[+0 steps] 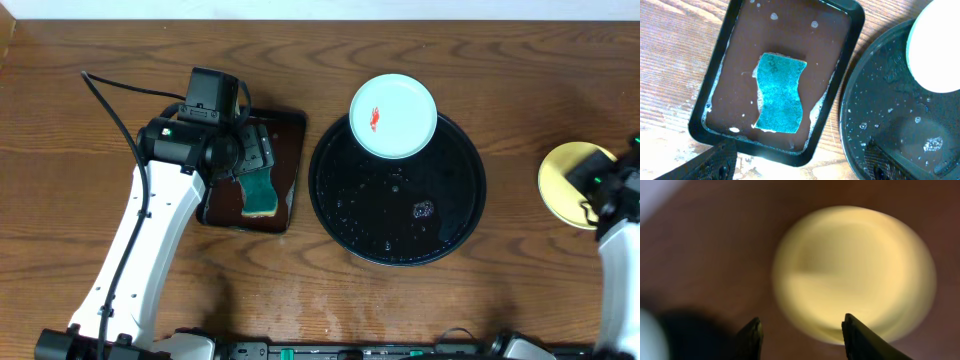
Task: Clean dirty plates on tray and stack at the side
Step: 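Carry the yellow plate right and set it on the table with right gripper, then grasp the stained pale green plate rim and pull it to tray center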
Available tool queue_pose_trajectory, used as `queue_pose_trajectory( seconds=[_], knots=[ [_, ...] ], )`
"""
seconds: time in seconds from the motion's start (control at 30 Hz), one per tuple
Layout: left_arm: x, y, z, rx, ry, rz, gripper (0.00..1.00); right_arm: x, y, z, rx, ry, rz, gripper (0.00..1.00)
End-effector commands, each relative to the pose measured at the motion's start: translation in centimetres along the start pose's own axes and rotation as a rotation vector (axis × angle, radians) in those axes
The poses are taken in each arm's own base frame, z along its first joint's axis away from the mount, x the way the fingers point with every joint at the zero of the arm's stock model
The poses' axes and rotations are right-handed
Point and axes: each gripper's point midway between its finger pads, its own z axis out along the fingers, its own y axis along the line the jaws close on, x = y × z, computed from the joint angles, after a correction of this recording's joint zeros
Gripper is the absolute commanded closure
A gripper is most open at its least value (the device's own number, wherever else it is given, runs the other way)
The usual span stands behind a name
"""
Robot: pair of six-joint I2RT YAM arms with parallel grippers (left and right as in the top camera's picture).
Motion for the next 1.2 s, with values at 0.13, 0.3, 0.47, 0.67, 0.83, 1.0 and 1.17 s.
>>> queue_pose_trajectory(
  seconds=[0.13, 0.3, 0.47, 0.67, 0.83, 1.0, 1.17],
  knots=[
    [-0.1, 0.0, -0.3, 0.003, -0.006, -0.001, 0.18, 6.7, 14.8, -3.6, -0.352, 0.066, -0.464, 0.44],
    [-0.1, 0.0, -0.3, 0.003, -0.006, -0.001, 0.18, 9.2, 18.4, 0.2, -0.292, 0.029, -0.622, 0.40],
    [-0.1, 0.0, -0.3, 0.003, -0.006, -0.001, 0.18, 9.8, 19.8, 6.3, -0.284, 0.001, -0.597, 0.41],
    [-0.1, 0.0, -0.3, 0.003, -0.006, -0.001, 0.18, 11.6, 20.5, 11.5, -0.296, -0.002, -0.541, 0.48],
    [-0.1, 0.0, -0.3, 0.003, -0.006, -0.001, 0.17, 13.1, 19.7, 14.4, -0.259, 0.009, -0.506, 0.51],
    [-0.1, 0.0, -0.3, 0.003, -0.006, -0.001, 0.17, 14.2, 19.0, 15.6, -0.242, 0.041, -0.460, 0.71],
    [-0.1, 0.0, -0.3, 0.003, -0.006, -0.001, 0.18, 14.9, 18.8, 15.8, -0.236, 0.069, -0.407, 0.99]
  ],
)
